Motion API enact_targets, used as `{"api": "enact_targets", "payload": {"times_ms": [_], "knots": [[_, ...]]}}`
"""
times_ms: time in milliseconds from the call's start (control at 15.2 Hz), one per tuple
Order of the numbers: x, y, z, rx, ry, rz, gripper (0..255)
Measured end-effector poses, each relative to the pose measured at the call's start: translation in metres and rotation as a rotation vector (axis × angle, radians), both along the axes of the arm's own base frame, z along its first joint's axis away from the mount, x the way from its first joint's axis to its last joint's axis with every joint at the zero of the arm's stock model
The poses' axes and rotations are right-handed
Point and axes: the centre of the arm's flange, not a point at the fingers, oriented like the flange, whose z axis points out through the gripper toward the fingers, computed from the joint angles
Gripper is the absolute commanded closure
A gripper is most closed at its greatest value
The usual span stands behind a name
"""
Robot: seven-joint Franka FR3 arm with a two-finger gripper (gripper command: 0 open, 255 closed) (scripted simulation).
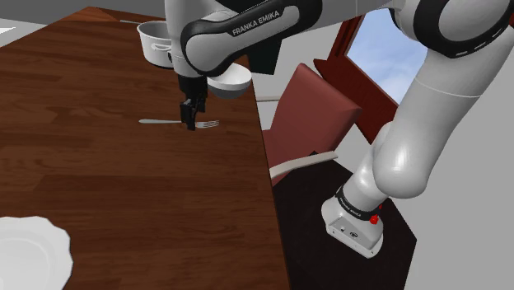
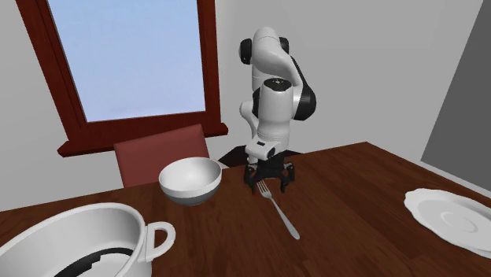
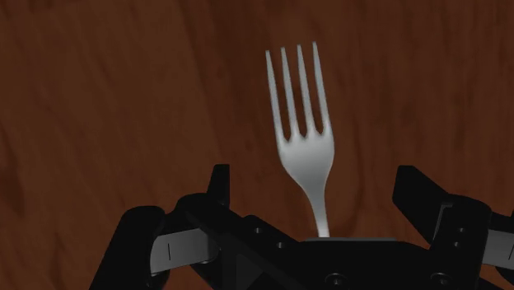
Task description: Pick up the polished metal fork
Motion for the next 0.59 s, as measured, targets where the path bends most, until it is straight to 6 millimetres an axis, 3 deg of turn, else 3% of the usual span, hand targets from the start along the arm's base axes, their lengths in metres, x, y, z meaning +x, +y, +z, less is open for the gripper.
{"api": "enact_targets", "payload": {"times_ms": [66,132,594], "knots": [[-0.0001,-0.0004,-0.0035,0.0,0.0,0.0,0],[0.0005,-0.0006,-0.0057,0.0,0.0,0.0,255],[0.0009,0.0009,-0.0056,0.002,-0.004,0.001,255]]}}
